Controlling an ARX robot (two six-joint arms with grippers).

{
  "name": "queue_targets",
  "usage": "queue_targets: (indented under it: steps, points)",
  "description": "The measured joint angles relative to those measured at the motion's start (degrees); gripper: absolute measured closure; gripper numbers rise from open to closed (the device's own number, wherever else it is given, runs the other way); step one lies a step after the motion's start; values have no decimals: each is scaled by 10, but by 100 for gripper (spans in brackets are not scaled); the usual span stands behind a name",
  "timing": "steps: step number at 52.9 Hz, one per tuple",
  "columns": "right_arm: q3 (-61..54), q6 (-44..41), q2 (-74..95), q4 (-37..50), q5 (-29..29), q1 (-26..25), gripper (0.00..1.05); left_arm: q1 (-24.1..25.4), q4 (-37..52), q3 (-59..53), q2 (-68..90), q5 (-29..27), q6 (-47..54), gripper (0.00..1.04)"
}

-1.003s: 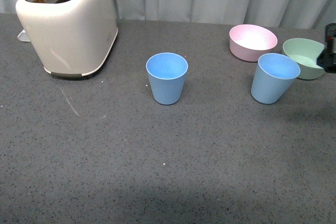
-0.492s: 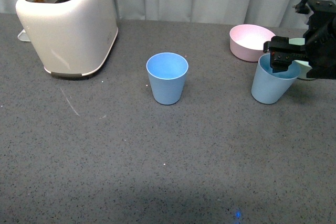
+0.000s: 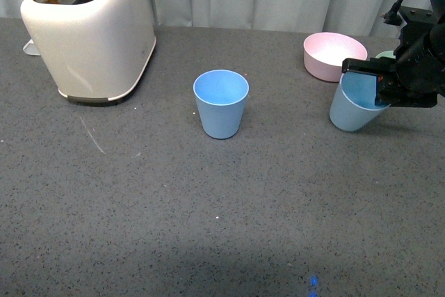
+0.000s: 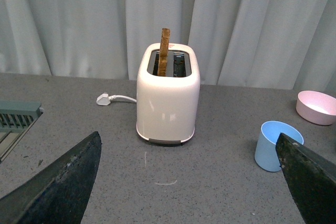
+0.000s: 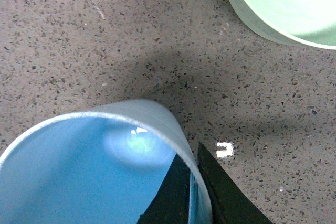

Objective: Stack blue cups with both arms

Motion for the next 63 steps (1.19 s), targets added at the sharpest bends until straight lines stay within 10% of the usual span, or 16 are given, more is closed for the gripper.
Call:
queue_targets:
  steps: [18,49,63]
  points:
    - [31,54,-76,-13,-152,79,104,0,0,0,0,0,0,7]
    - [77,90,-45,-52,-147,172,104,0,0,0,0,0,0,7]
    - [54,76,-47,-17,-123,172,51,0,0,0,0,0,0,7]
